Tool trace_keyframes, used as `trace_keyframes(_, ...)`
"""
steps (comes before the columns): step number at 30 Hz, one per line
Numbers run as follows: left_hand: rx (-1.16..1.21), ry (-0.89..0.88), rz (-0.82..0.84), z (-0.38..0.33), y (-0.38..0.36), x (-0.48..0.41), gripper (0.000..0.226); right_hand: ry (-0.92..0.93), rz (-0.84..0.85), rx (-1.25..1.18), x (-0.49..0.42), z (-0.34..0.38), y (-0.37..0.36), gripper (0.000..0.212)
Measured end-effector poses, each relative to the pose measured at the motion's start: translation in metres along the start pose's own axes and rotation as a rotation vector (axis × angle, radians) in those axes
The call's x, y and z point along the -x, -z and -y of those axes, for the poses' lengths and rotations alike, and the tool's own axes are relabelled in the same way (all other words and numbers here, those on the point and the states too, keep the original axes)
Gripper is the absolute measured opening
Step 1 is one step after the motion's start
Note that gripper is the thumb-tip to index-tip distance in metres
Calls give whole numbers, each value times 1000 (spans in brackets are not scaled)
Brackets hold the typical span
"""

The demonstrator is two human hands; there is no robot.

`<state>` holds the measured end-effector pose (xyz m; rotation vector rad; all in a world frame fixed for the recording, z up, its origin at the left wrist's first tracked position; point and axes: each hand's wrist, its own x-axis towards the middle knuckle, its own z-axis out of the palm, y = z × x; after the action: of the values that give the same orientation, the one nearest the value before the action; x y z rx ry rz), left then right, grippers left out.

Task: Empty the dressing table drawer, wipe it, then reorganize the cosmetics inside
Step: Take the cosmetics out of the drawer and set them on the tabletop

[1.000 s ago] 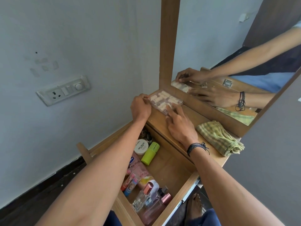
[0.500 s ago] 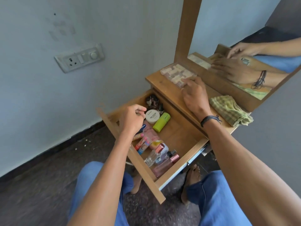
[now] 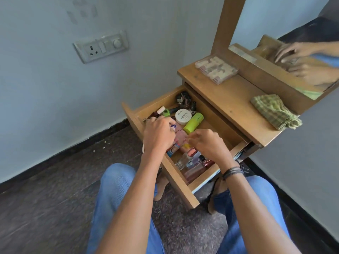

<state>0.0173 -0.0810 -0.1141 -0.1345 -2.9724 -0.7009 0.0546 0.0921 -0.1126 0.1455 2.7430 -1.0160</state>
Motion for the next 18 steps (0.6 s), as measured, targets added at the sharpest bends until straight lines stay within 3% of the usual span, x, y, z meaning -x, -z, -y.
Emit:
trace_keyframes(6,-185,-25,39,-1,-2,2,31,-117,125,-245,-10,-13,0,14)
trace_keyframes(11,-254,-24,63,-3,-3,2,27,-168,242,-312,-17,-14,0,43)
trace_keyframes(18,-233,-10,73,-2,-3,1,29,-156,177,-278,-19,-12,-9,60)
